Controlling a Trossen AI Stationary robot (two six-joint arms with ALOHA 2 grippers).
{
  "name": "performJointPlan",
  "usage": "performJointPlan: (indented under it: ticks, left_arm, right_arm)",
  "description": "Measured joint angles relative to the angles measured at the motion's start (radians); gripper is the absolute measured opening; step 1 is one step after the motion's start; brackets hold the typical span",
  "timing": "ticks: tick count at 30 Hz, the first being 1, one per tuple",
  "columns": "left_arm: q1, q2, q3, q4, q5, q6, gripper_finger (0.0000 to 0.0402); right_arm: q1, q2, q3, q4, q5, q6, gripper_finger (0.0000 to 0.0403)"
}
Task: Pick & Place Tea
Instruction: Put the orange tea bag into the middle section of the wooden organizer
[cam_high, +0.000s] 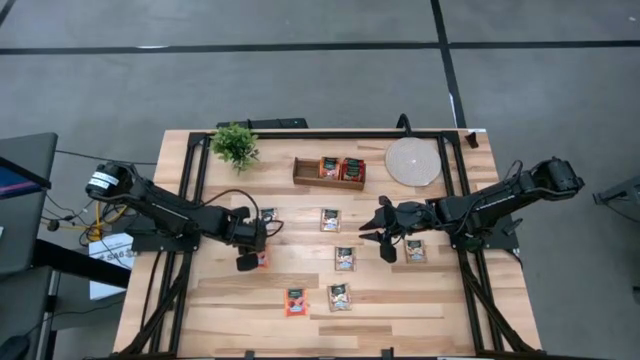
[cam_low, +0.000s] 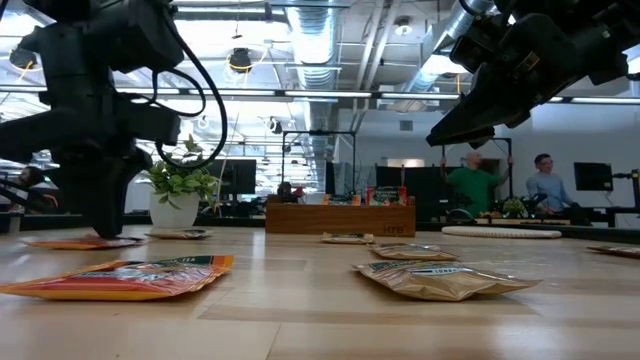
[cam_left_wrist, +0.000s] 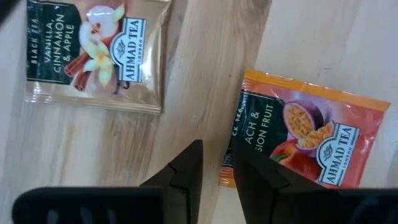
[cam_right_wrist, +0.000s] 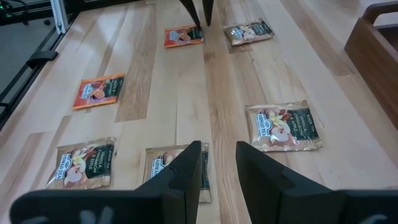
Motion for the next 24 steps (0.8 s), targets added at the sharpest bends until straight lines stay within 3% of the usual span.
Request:
performJointPlan:
  ticks: [17, 24]
  left_arm:
    - [0.0, 0.085, 0.01, -0.006, 0.03, 0.019, 0.0077]
    - [0.0, 0.081, 0.006, -0.005, 0.026, 0.021, 0.0031]
  right_arm:
    - [0.0, 0.0, 0.0, 0.0, -0.001, 0.0, 0.0092]
    - [0.0, 0.0, 0.0, 0.0, -0.001, 0.0, 0.0092]
